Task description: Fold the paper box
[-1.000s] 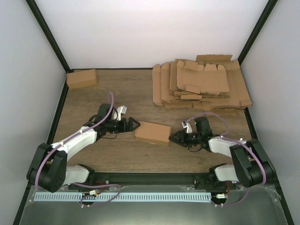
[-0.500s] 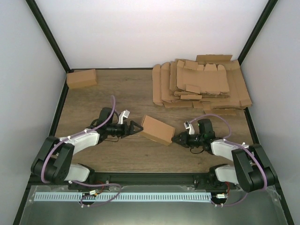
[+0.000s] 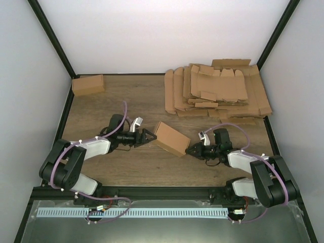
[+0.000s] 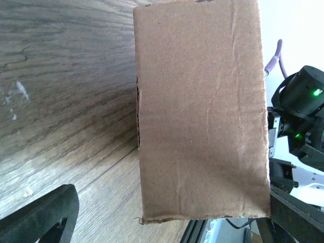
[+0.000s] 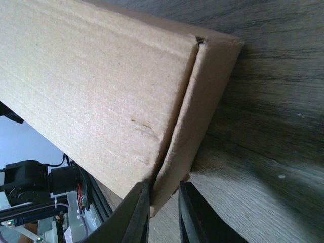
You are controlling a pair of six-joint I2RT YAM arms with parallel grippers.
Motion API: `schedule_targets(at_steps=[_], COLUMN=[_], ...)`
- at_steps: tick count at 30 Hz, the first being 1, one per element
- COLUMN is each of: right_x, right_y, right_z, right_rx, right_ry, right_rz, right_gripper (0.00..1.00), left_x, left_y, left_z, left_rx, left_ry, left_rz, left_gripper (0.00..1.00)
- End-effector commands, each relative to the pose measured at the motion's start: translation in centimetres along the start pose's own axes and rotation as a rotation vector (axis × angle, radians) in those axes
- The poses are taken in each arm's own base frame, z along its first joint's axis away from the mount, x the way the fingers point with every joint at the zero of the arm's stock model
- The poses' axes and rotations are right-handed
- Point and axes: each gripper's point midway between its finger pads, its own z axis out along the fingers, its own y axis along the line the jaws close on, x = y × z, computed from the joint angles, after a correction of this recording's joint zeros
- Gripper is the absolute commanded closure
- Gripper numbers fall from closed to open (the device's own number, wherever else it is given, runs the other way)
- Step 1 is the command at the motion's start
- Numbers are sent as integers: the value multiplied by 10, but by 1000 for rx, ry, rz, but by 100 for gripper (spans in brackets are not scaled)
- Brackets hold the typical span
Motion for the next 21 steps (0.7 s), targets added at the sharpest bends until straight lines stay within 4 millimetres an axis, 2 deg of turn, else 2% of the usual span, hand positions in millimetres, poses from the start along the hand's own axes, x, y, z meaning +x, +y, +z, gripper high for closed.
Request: schedule_targets(at_steps=[1, 6, 13, 18, 21], right_x=[-3, -4, -7, -8, -10], right_y=[-8, -6, -4, -3, -1], right_z=[0, 0, 1, 1, 0], right_rx=[48, 42, 36, 36, 40], right_ry=[2, 3, 5, 7, 3], right_rz=[7, 2, -6, -10, -10], right_gripper=[82, 82, 82, 82, 76], left_x=[-17, -22, -20, -20, -22], left_y=[-18, -18, -18, -18, -16], left_z=[3, 6, 8, 9, 8], left_rx=[57, 53, 58, 56, 33], left_ry=[-3, 9, 20, 25, 21], left_rz=[79, 82, 79, 74, 72], left_gripper=[6, 27, 27, 45, 52])
